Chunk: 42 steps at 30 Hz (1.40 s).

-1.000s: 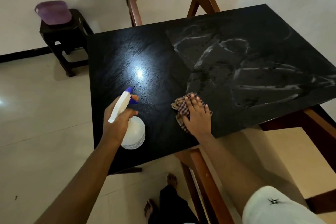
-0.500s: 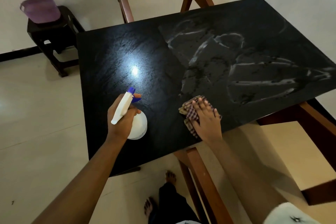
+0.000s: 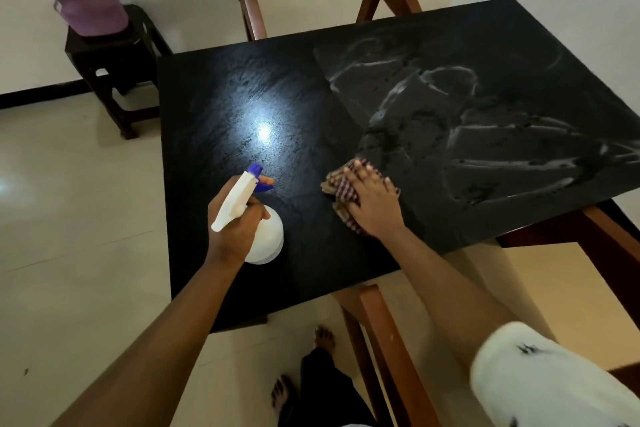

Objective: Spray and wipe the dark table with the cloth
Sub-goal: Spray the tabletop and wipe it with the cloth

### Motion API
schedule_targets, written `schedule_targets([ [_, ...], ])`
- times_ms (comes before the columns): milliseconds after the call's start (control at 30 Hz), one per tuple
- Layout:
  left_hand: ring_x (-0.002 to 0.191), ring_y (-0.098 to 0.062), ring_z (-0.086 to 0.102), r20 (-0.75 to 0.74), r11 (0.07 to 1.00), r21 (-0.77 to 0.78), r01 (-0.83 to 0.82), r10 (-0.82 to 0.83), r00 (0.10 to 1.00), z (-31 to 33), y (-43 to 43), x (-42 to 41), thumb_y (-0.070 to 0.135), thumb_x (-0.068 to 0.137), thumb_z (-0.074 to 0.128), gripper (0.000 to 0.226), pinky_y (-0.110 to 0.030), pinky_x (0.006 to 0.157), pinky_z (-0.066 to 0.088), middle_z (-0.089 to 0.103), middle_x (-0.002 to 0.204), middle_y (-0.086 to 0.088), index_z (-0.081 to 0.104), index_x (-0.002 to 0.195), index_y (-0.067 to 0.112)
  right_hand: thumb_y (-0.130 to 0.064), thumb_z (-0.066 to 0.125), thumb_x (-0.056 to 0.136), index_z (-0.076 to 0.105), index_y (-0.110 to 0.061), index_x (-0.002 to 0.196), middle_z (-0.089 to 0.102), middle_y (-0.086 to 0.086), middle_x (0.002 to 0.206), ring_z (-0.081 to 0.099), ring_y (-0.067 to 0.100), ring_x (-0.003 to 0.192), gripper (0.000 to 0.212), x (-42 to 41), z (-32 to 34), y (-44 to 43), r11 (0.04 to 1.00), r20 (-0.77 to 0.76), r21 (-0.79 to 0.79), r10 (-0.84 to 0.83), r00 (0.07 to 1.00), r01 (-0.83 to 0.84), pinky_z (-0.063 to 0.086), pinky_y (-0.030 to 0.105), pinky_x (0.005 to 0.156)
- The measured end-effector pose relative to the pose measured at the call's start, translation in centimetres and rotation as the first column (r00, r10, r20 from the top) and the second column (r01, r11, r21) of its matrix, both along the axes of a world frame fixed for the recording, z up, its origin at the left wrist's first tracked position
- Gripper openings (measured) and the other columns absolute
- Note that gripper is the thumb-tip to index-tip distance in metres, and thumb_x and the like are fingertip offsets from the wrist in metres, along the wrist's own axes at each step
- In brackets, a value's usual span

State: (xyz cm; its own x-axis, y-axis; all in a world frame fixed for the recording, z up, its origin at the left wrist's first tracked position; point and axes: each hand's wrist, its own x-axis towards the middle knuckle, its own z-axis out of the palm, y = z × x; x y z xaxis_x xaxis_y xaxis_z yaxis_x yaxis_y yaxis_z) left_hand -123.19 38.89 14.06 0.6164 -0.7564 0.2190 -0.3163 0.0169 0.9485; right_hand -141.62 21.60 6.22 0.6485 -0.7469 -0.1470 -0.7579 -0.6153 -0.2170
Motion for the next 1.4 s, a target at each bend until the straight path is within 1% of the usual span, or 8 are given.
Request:
schedule_targets([
  [133, 0.070, -0.011, 0.065, -0.016, 1.000, 0.002, -0.018, 0.018, 1.000, 0.0, 0.1, -0.1, 0.006, 0.073, 0.051, 0.031, -0.016, 0.069, 0.051, 0.071, 0.089, 0.009, 0.064, 0.100, 0.012, -0.043, 0.048, 0.090, 0.029, -0.022, 0.149, 0.027, 0.005, 0.156, 0.023, 0.024, 0.143, 0.066, 1.6, -0.3, 1.0, 0.996, 0.016, -0.045, -0.073, 0.997, 0.073, 0.016, 0.047, 0.113],
  [367, 0.068, -0.007, 0.066, 0.014, 0.998, 0.043, -0.053, 0.052, 0.999, -0.5, 0.2, 0.1, 0.006, 0.077, 0.052, 0.029, -0.011, 0.071, 0.050, 0.066, 0.068, 0.012, 0.061, 0.103, -0.003, -0.052, 0.042, 0.085, 0.026, -0.030, 0.149, 0.027, -0.004, 0.156, 0.023, 0.015, 0.143, 0.069, -5.4, -1.2, 8.3, 0.893, 0.022, -0.031, 0.449, 0.893, -0.448, 0.017, 0.042, 0.113],
  [633, 0.070, -0.018, 0.064, -0.025, 0.997, 0.039, -0.064, 0.065, 0.998, -0.2, 0.3, -0.1, 0.004, 0.073, 0.053, 0.030, -0.023, 0.074, 0.054, 0.069, 0.085, -0.005, 0.063, 0.102, 0.001, -0.042, 0.048, 0.093, 0.020, -0.026, 0.151, 0.015, 0.001, 0.160, 0.011, 0.020, 0.147, 0.066, -3.5, -0.5, 4.7, 0.986, -0.025, -0.041, -0.164, 0.986, 0.163, 0.009, 0.045, 0.116],
  [767, 0.064, -0.010, 0.063, -0.050, 0.998, 0.025, -0.061, 0.062, 0.997, -0.2, 0.4, -0.1, -0.001, 0.072, 0.051, 0.034, -0.017, 0.070, 0.052, 0.070, 0.087, -0.005, 0.063, 0.103, 0.005, -0.048, 0.052, 0.084, 0.033, -0.026, 0.147, 0.029, 0.000, 0.155, 0.025, 0.020, 0.143, 0.069, -3.3, -1.3, 11.0, 0.984, 0.044, -0.075, 0.165, 0.985, -0.162, 0.010, 0.042, 0.113],
  [933, 0.064, -0.013, 0.061, -0.078, 0.999, 0.007, -0.052, 0.053, 0.996, -0.5, 0.7, 0.1, -0.001, 0.071, 0.049, 0.042, -0.022, 0.068, 0.051, 0.070, 0.097, -0.012, 0.063, 0.110, 0.004, -0.043, 0.049, 0.084, 0.019, -0.033, 0.150, 0.013, -0.008, 0.157, 0.013, 0.014, 0.146, 0.073, -4.7, -1.7, 9.5, 0.845, 0.000, -0.043, 0.534, 0.846, -0.533, 0.005, 0.040, 0.115],
  [1067, 0.065, -0.011, 0.062, -0.099, 0.999, -0.034, -0.032, 0.029, 0.995, -0.2, 1.5, -0.1, 0.000, 0.078, 0.050, 0.037, -0.024, 0.069, 0.053, 0.068, 0.103, -0.009, 0.060, 0.111, 0.012, -0.040, 0.045, 0.093, 0.017, -0.032, 0.151, 0.010, -0.006, 0.160, 0.009, 0.017, 0.147, 0.065, -0.9, -0.5, 4.2, 0.989, -0.030, 0.001, 0.151, 0.988, -0.151, 0.007, 0.047, 0.117],
  [1200, 0.080, -0.017, 0.065, 0.051, 1.000, 0.011, 0.013, -0.013, 0.999, -0.5, 3.1, 0.6, 0.006, 0.078, 0.059, 0.051, -0.032, 0.082, 0.055, 0.066, 0.106, 0.014, 0.054, 0.116, 0.041, -0.051, 0.040, 0.086, 0.030, -0.027, 0.148, 0.023, 0.003, 0.158, 0.018, 0.024, 0.145, 0.067, 3.6, -0.4, 4.8, 0.994, -0.001, -0.014, -0.104, 0.995, 0.104, 0.012, 0.051, 0.114],
  [1400, 0.074, -0.012, 0.063, 0.049, 0.991, 0.012, 0.135, -0.135, 0.990, -1.0, 4.2, 1.5, 0.015, 0.074, 0.065, 0.053, -0.019, 0.079, 0.051, 0.066, 0.106, 0.016, 0.052, 0.125, 0.017, -0.049, 0.039, 0.082, 0.032, -0.031, 0.147, 0.027, -0.001, 0.156, 0.024, 0.020, 0.144, 0.068, 0.0, -0.9, 7.9, 0.823, -0.020, -0.082, 0.562, 0.827, -0.562, 0.017, 0.047, 0.112],
])
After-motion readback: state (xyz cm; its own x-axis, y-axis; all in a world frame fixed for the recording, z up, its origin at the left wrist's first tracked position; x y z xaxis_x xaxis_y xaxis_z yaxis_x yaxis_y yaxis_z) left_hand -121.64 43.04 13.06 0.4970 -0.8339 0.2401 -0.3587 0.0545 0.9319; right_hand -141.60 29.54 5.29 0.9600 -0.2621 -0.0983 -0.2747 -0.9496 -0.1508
